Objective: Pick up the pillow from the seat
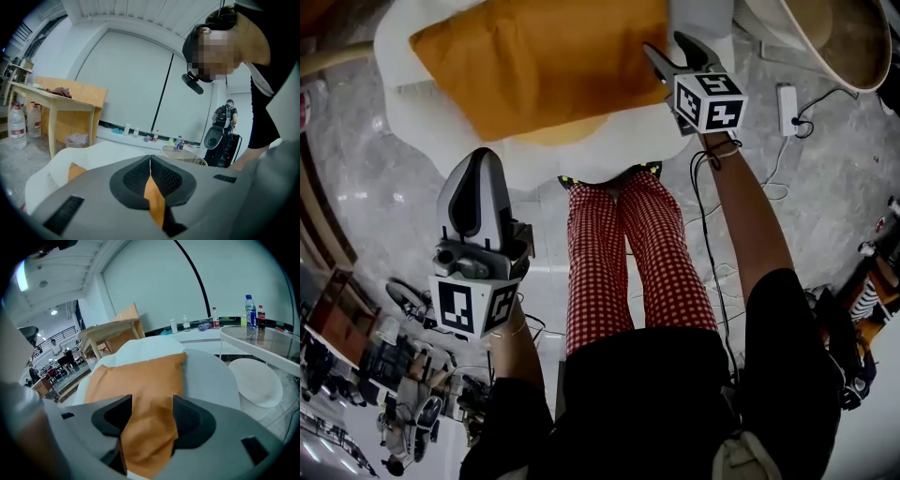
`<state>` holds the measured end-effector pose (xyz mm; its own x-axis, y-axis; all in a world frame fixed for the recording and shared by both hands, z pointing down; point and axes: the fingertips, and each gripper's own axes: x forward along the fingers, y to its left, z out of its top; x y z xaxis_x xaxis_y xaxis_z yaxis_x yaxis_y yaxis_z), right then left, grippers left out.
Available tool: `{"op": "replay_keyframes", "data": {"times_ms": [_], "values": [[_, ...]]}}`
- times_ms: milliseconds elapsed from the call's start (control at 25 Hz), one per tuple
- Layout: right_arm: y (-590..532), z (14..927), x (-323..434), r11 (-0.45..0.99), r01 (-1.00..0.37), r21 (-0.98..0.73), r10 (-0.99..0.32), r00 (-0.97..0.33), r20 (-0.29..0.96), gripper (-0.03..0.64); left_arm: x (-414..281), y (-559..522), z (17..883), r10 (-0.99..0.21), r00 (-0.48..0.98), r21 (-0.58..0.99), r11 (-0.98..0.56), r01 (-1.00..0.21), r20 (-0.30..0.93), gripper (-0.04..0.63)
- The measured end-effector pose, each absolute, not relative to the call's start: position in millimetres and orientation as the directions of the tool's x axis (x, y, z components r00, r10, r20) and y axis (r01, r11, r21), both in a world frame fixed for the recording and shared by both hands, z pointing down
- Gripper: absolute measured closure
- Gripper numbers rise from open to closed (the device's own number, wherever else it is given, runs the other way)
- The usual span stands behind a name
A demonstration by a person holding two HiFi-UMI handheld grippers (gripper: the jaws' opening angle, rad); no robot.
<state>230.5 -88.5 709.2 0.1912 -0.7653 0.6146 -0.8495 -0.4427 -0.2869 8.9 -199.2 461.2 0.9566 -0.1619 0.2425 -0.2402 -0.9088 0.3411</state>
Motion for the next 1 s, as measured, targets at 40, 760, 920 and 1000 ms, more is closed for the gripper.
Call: {"op": "replay_keyframes", "data": {"times_ms": [40, 760, 920, 1000], "values": [[-89.5, 711.5, 231.0, -0.444, -0.847, -0.29, -0.765, 0.19, 0.615, 0.354, 6.1, -199.8, 464.3, -0.161, 0.955, 0.338, -0.909, -0.242, 0.251, 0.584], [-87.0, 755.6, 239.6, -0.436, -0.846, -0.307, -0.731, 0.134, 0.669, 0.344, 3.1, -203.2, 488.0, -0.154, 0.941, 0.319, -0.914, -0.252, 0.301, 0.584], [-89.9, 759.9, 246.7, -0.416, -0.857, -0.306, -0.731, 0.114, 0.673, 0.339, -2.7, -202.5, 494.5, -0.156, 0.936, 0.332, -0.906, -0.263, 0.317, 0.584], [-91.3, 762.6, 248.2, -0.412, -0.855, -0.315, -0.73, 0.103, 0.675, 0.33, -5.3, -203.8, 498.6, -0.156, 0.932, 0.33, -0.905, -0.267, 0.327, 0.584]]}}
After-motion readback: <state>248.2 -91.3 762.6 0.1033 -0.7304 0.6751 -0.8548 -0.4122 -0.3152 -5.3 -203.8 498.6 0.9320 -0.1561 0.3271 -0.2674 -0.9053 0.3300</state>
